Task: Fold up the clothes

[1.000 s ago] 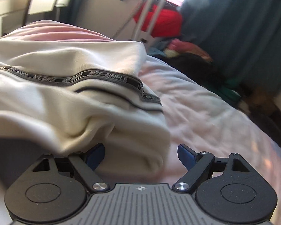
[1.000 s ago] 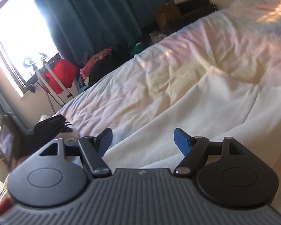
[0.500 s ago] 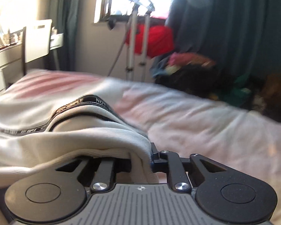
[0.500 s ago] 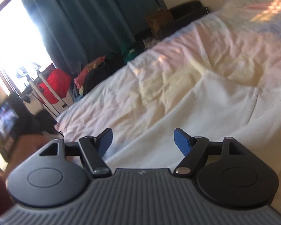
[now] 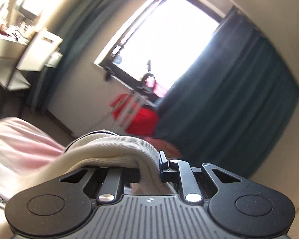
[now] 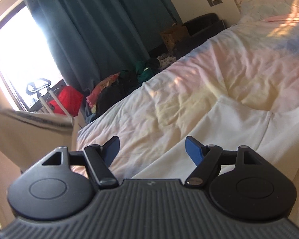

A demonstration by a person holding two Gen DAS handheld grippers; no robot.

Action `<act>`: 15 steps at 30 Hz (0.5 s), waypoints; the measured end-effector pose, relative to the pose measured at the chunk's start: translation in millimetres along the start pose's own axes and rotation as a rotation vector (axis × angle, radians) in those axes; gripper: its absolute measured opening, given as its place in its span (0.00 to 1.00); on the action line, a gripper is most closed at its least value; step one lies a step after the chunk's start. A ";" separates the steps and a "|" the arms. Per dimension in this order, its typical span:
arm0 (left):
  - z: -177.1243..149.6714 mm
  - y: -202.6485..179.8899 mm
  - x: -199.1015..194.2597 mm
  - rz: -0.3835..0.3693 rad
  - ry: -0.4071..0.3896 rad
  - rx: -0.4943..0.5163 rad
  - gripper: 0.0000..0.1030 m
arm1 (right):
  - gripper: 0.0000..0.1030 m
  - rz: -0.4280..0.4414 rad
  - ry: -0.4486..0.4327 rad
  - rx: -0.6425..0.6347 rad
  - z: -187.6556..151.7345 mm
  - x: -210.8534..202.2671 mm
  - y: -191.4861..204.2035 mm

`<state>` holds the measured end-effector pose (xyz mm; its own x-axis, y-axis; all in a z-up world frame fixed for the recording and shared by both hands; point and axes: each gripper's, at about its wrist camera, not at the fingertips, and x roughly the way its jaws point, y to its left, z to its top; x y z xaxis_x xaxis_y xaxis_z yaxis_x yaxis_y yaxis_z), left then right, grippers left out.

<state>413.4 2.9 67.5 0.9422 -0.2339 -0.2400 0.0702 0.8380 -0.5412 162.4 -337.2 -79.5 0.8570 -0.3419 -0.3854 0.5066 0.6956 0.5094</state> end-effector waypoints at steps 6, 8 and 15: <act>-52.6 57.9 5.5 0.150 0.199 0.023 0.29 | 0.73 0.062 0.042 -0.038 -3.6 5.5 6.6; -62.6 70.2 -0.6 0.200 0.252 0.012 0.39 | 0.73 0.114 0.089 -0.048 -3.1 10.9 7.0; -60.6 65.5 -67.9 0.178 0.260 0.216 0.80 | 0.73 0.246 0.175 -0.070 -6.6 14.0 15.5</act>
<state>334.2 43.8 -0.5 0.8331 -0.1692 -0.5266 0.0063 0.9549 -0.2969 181.6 -327.0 -82.1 0.9207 -0.0484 -0.3873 0.2734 0.7881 0.5514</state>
